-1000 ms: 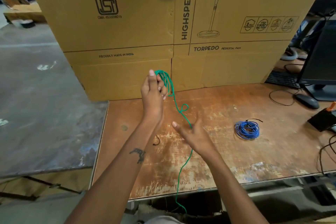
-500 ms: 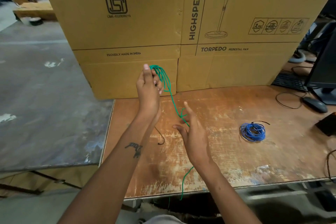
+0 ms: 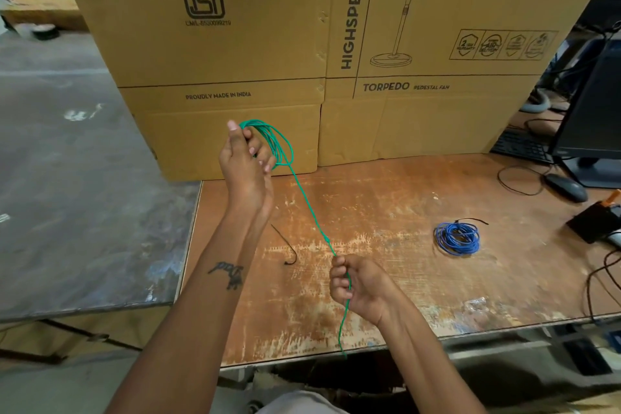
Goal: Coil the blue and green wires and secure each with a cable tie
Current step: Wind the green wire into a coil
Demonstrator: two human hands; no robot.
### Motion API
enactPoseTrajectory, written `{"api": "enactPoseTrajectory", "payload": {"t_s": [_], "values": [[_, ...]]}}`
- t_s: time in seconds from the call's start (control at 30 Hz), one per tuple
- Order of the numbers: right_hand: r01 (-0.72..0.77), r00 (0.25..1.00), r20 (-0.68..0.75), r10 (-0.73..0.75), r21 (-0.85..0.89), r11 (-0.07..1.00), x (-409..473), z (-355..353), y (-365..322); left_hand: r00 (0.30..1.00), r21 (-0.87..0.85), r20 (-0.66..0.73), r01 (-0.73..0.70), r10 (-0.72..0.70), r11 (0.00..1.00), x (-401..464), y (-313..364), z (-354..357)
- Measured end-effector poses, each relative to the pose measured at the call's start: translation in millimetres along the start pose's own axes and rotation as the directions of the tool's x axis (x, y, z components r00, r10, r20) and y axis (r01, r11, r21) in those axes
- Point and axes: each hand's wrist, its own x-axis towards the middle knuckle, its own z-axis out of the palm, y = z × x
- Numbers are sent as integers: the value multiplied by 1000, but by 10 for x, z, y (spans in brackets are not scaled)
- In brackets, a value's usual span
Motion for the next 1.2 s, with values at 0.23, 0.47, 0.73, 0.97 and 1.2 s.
{"api": "enactPoseTrajectory", "payload": {"t_s": [0.23, 0.47, 0.73, 0.97, 1.2], "values": [[396, 915, 301, -268, -551, 735, -241, -87, 246, 998, 43, 17, -62, 61, 997, -15, -67, 102], [542, 822, 303, -482, -675, 500, -446, 206, 353, 991, 275, 91, -122, 100, 954, -299, -445, 99], [542, 806, -100, -583, -269, 796, -436, 206, 383, 986, 294, 41, -166, 161, 941, -211, -419, -9], [422, 742, 57, -668, -814, 400, -511, 65, 257, 978, 260, -22, -195, 208, 946, -104, -447, -121], [369, 930, 163, -331, -393, 843, -656, -179, -39, 977, 7, -212, -26, 27, 1000, 239, -317, -329]]}}
